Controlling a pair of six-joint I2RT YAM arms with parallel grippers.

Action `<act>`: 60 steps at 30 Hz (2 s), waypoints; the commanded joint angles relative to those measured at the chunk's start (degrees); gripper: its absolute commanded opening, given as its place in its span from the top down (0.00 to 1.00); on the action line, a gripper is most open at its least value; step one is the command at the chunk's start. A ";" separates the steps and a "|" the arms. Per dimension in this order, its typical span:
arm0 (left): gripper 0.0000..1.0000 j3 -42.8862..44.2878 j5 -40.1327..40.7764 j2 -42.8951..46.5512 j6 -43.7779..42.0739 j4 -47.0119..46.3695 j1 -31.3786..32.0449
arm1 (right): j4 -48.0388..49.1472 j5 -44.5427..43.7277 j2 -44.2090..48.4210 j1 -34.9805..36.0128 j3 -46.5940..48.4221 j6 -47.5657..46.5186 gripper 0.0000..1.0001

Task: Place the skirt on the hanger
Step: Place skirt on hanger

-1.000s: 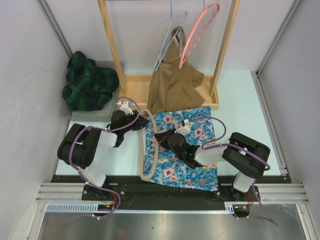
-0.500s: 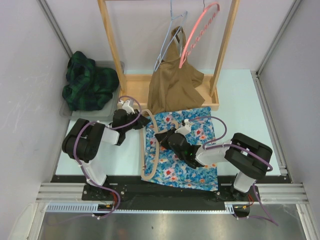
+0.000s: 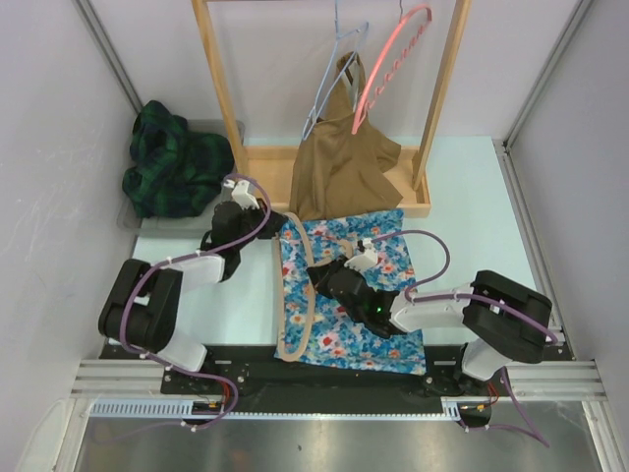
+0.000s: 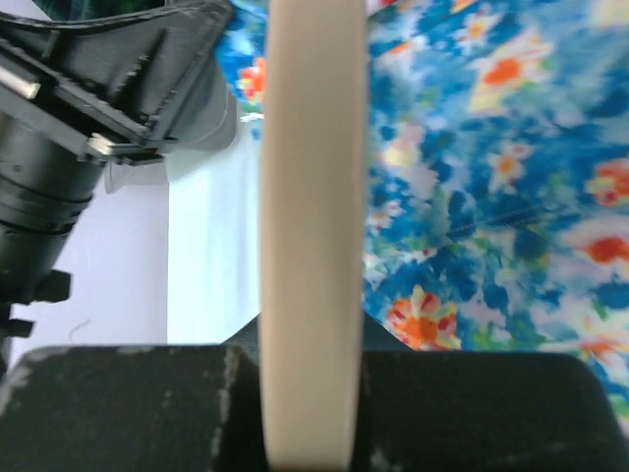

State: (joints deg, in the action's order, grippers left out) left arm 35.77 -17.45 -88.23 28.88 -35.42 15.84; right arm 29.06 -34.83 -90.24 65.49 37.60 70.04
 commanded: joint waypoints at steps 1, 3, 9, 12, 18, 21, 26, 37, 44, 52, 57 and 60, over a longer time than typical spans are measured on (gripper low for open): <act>1.00 0.27 6.19 5.43 -3.48 1.48 -0.63 | -3.57 -5.69 2.43 1.30 0.01 -1.57 1.00; 1.00 0.62 7.43 6.39 -3.92 2.19 -0.54 | -3.40 -5.95 2.52 1.74 0.01 -2.19 1.00; 1.00 5.09 8.22 5.79 -3.57 4.30 -0.45 | 0.64 -4.03 -0.46 3.50 0.10 -3.42 1.00; 1.00 7.29 8.93 5.17 -3.48 4.92 0.07 | 0.82 -3.41 -2.13 3.85 0.54 -2.63 1.00; 1.00 12.13 12.96 2.97 -4.10 6.85 0.95 | -0.58 -2.00 -4.33 4.64 1.33 -1.14 1.00; 1.00 14.15 14.37 1.75 -4.54 7.90 0.86 | -3.30 -2.00 -4.68 4.64 1.42 -0.17 1.00; 1.00 17.31 17.36 0.16 -5.06 8.97 0.95 | -5.33 -2.61 -4.60 4.73 1.42 -0.26 1.00; 0.91 21.01 24.65 -5.46 -7.26 18.27 0.78 | -5.42 -2.18 -4.59 3.94 2.03 -3.77 1.00; 0.08 21.19 24.05 -3.01 -6.22 26.35 0.78 | -4.10 -0.42 -5.39 3.41 2.21 -3.60 1.00; 0.00 14.27 20.20 12.87 -2.09 37.26 0.86 | -3.48 0.81 -3.98 2.27 2.30 -3.42 1.00; 0.00 1.87 17.98 23.44 4.77 33.85 0.86 | -3.83 1.61 -4.42 2.00 3.00 -4.12 1.00; 0.00 -2.28 16.23 27.57 7.23 36.81 1.48 | -4.36 1.69 -4.77 2.44 3.70 -4.82 1.00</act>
State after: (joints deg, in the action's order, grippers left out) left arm 38.06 1.93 -63.70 30.59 -1.96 16.91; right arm 26.85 -33.50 -94.56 67.53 39.24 67.20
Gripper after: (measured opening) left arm 0.996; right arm 0.089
